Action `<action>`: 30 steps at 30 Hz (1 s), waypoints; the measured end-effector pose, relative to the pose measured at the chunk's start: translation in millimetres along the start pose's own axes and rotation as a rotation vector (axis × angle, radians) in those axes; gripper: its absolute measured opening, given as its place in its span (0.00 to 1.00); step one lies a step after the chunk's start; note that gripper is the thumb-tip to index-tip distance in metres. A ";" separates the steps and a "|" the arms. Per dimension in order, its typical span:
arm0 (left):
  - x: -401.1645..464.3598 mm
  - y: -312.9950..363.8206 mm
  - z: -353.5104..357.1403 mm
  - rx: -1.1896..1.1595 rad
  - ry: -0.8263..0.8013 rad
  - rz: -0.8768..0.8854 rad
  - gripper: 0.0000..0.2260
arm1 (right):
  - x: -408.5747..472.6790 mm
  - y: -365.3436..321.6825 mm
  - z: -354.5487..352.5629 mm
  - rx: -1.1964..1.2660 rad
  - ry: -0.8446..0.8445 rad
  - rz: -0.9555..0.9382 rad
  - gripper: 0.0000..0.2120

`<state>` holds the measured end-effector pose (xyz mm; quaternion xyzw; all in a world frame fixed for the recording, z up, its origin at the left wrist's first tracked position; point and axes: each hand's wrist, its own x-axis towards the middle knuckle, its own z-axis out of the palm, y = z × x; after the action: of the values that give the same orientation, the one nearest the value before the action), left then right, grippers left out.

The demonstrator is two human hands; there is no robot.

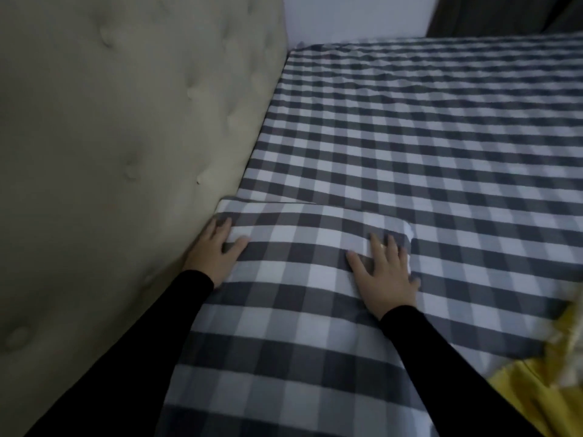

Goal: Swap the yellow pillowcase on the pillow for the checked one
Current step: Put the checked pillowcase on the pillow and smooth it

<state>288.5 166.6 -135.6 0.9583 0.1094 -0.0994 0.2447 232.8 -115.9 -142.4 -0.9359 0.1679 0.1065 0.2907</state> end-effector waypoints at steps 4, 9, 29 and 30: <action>-84.2 0.6 -15.1 0.125 0.103 0.071 0.32 | -80.5 -16.7 -3.6 0.020 0.034 -0.096 0.33; -178.7 -16.3 5.3 0.315 -0.090 0.187 0.47 | -158.7 -16.3 30.0 -0.206 -0.116 -0.393 0.35; -360.2 -93.6 27.0 0.074 0.100 0.039 0.40 | -324.6 78.2 57.6 0.162 -0.054 0.053 0.35; -366.0 -98.5 32.7 0.084 0.107 0.027 0.40 | -327.3 82.6 60.2 0.214 -0.059 0.075 0.35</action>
<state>-91.4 176.0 -118.4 0.9731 0.1049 -0.0495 0.1993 -105.8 -62.3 -135.8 -0.8891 0.2046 0.1266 0.3895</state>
